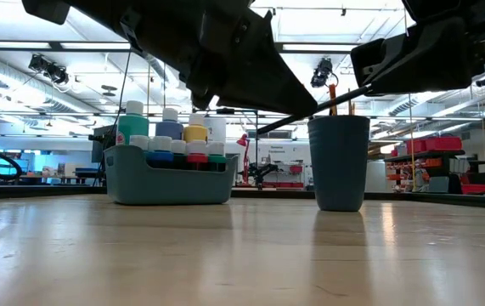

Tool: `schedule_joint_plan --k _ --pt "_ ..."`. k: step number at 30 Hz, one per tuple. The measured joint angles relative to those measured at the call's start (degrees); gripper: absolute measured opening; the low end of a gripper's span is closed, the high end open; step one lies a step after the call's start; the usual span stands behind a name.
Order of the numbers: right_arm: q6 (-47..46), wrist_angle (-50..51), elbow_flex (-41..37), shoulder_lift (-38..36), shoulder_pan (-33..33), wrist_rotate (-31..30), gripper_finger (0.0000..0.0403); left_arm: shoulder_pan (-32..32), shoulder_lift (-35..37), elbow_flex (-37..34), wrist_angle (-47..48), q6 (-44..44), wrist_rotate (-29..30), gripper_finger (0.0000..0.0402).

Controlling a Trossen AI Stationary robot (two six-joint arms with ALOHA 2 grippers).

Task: Pick & Place Paint Supplies
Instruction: Put the silver paint brush into the blue cup

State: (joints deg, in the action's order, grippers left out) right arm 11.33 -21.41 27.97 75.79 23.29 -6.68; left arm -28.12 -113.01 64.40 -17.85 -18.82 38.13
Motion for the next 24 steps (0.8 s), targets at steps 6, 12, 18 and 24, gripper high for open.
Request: schedule_joint_plan --k 6,12,18,24 --pt "0.09 0.8 0.09 -0.03 0.05 -0.05 0.0023 0.0 0.0 -0.01 -0.07 -2.22 -0.15 0.0045" --pt "-1.66 18.65 5.78 -1.03 1.78 -4.3 0.0023 0.04 0.0 -0.01 -0.18 -4.54 0.31 0.0079" --pt "-4.13 44.19 20.26 -1.2 5.51 -11.6 0.0023 0.01 0.0 0.6 -0.04 -0.92 0.17 0.0093" --pt "-0.48 66.56 38.44 -1.24 7.75 -14.13 0.0023 0.0 1.3 4.15 0.52 8.36 0.66 0.0093"
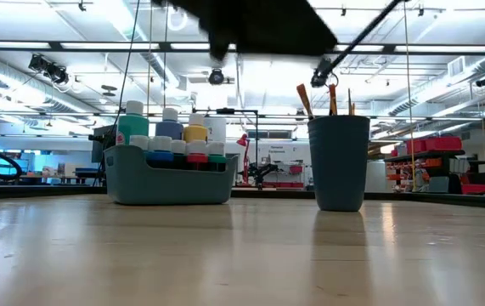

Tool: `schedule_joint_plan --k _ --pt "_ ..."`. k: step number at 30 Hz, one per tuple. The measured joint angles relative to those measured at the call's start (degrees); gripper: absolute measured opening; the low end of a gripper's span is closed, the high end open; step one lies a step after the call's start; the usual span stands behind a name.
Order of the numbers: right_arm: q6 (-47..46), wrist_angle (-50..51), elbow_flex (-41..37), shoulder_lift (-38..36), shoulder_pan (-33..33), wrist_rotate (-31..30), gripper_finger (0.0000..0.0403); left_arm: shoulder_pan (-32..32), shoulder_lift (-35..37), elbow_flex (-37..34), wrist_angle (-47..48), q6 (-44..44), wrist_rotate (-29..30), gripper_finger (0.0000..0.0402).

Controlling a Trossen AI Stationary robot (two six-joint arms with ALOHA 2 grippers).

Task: Pick & Place Paint Supplies
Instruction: Put the silver paint brush into the blue cup, then return to Home Position

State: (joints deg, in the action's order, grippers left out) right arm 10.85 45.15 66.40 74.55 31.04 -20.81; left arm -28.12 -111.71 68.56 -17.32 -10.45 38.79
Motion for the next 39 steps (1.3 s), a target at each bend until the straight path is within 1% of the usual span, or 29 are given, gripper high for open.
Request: schedule_joint_plan --k 3,5,7,10,12,13,16,19,22,24,27,29,33,36,39 --pt "0.64 11.89 7.5 0.0 -0.62 -6.19 0.0023 -0.37 3.12 1.06 1.44 3.88 4.18 0.0093" --pt "-0.2 17.46 10.77 -0.05 -2.75 -8.37 0.0023 -1.02 6.37 1.09 4.24 5.11 6.95 0.0093" --pt "-1.3 21.68 12.43 -0.05 -5.59 -7.96 0.0023 -1.96 9.42 1.11 7.8 4.39 9.11 0.0093" --pt "-1.72 24.27 12.31 -0.05 -10.59 -3.78 0.0023 -3.61 13.87 0.81 13.39 5.24 12.55 0.0093" --pt "-1.45 24.35 11.02 -0.01 -13.86 -0.33 0.0023 -4.46 17.01 0.52 16.64 6.2 14.54 0.0093" --pt "-0.83 23.81 10.09 0.01 -15.24 0.89 0.0023 -4.59 18.5 0.52 17.06 6.27 14.55 0.0093" --pt "1.8 21.08 7.46 0.04 -18.45 1.98 0.0024 -4.52 22.32 0.53 19.46 6.28 13.33 0.0093" --pt "4.34 19.14 4.84 0.06 -20.55 3.22 0.0035 -4.42 24.57 0.54 20.47 6.42 13.45 0.0093" --pt "7.32 17.22 2.26 0.18 -21.79 3.34 0.0055 -4.53 26.06 0.55 21.09 6.27 15.53 0.0093" --pt "8.07 16.09 1.44 0.13 -22.05 2.21 0.0071 -4.52 26.87 0.55 21.58 5.92 17.05 0.0093" --pt "8.28 14.53 1.25 0.13 -22.05 0.45 0.0092 -4.46 27.82 0.52 22.49 5.22 19.64 0.0093" --pt "8.24 13.82 1.81 0.13 -21.82 0.39 0.0104 -4.44 28.85 0.52 24.02 5.14 20.34 0.0093" --pt "7.46 10.83 4.38 0.13 -20.98 0.36 0.012 -3.66 33.05 0.52 28.71 4.76 17.7 0.0093" --pt "5.52 10.44 8.45 0.06 -20.69 0.43 0.0124 -2.23 38.09 0.52 32.22 5.18 14.79 0.0093" --pt "4.33 11.25 12.32 -1.08 -20.73 2.65 0.0123 -0.45 43.83 0.52 34.77 10.41 11.56 0.0093"
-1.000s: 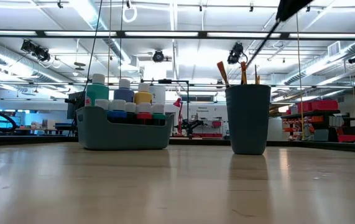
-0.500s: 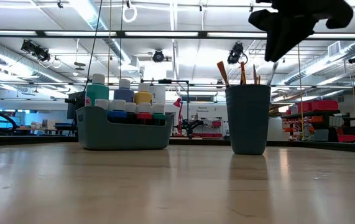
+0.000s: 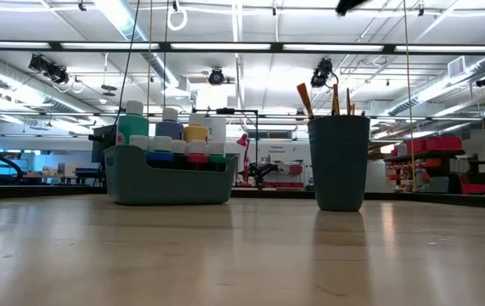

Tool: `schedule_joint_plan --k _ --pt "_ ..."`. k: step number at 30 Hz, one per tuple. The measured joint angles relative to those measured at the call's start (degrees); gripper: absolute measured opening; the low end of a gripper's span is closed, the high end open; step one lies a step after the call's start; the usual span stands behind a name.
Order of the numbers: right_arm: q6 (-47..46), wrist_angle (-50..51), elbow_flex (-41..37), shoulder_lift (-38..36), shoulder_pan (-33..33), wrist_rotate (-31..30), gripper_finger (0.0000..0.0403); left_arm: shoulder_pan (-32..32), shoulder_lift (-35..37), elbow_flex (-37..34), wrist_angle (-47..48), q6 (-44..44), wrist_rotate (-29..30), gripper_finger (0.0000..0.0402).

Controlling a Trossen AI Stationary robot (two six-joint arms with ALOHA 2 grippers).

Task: Pick & Place Paint Supplies
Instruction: Return to Home Position

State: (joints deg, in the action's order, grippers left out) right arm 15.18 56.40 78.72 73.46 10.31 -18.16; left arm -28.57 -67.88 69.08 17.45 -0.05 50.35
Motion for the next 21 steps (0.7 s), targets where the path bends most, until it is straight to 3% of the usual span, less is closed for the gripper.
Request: schedule_joint_plan --k 2,5,7,9,13,17,21 --pt "0.12 -1.86 0.34 -2.24 -0.2 3.73 0.012 0.89 3.87 0.02 3.34 6.79 -5.04 0.0093" --pt "0.61 -5.81 -2.52 -6.78 -0.95 10.9 0.0114 2.25 9.36 0.02 9.83 16.99 -19.29 0.0093" --pt "0.83 -8.73 -6.44 -10.74 -1.43 12.86 0.0111 3.27 12.45 0.0 12.46 19.51 -28.49 0.0093" --pt "0.69 -13.92 -11.38 -15.54 -2.0 12.55 0.0109 4.39 15.27 -0.11 13.73 21.31 -34.02 0.0093" --pt "0.43 -25.19 -22.87 -25.17 -3.0 10.08 0.0108 7.38 21.48 -6.46 9.0 24.51 -35.05 0.0094" --pt "0.3 -34.32 -32.56 -33.43 -3.52 9.65 0.0107 12.45 28.08 -17.21 0.43 24.28 -31.79 0.0094" --pt "1.11 -40.01 -39.5 -39.33 -3.61 9.59 0.0108 17.91 34.32 -27.49 -8.02 24.41 -33.12 0.0094"
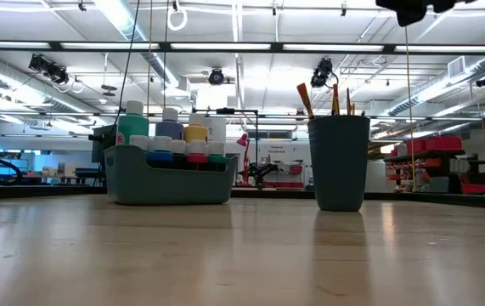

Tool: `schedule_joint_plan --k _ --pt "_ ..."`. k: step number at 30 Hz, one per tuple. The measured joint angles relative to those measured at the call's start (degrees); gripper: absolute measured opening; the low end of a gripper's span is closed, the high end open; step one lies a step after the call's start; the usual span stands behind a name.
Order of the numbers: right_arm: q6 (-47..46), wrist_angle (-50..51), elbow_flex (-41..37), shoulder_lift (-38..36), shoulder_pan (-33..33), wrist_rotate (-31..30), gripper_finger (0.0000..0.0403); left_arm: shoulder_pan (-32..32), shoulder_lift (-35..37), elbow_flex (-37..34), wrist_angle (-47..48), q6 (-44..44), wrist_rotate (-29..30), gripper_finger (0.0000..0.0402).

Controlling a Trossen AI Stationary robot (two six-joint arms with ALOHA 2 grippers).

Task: Pick & Place Paint Supplies
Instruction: Return to Home Position

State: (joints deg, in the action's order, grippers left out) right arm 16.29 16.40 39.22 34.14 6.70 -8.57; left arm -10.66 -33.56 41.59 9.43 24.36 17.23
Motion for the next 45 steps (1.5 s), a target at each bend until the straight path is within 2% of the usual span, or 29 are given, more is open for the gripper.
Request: schedule_joint_plan --k 4,8,12,18,27,38,45 --pt "-0.82 -0.76 -3.75 -4.78 -0.9 -2.77 0.0109 6.16 4.67 -9.09 -5.91 -3.32 -5.01 0.0094" --pt "-2.46 -1.23 -7.24 -9.03 -1.53 -4.12 0.011 10.99 8.64 -16.26 -10.67 -8.08 -5.74 0.0094" --pt "-4.71 -1.36 -10.56 -12.23 -1.64 -4.07 0.011 14.18 12.43 -21.1 -10.62 -11.04 -6.25 0.0094" --pt "-6.3 -4.63 -15.65 -18.14 -1.64 -4.05 0.011 16.24 19.15 -25.41 -10.33 -14.83 -9.46 0.0094" --pt "-7.5 -7.47 -22.01 -26.65 -1.64 -4.06 0.011 16.25 33.29 -31.88 -10.16 -15.6 -9.5 0.0094" --pt "-8.85 -7.78 -27.89 -32.23 -1.64 -3.98 0.011 16.24 32.95 -33.56 -10.73 -17.38 -9.85 0.0093" --pt "-10.04 -10.19 -31.61 -32.71 -1.64 -3.93 0.011 16.24 32.88 -33.58 -10.18 -20.67 -15.97 0.0093"
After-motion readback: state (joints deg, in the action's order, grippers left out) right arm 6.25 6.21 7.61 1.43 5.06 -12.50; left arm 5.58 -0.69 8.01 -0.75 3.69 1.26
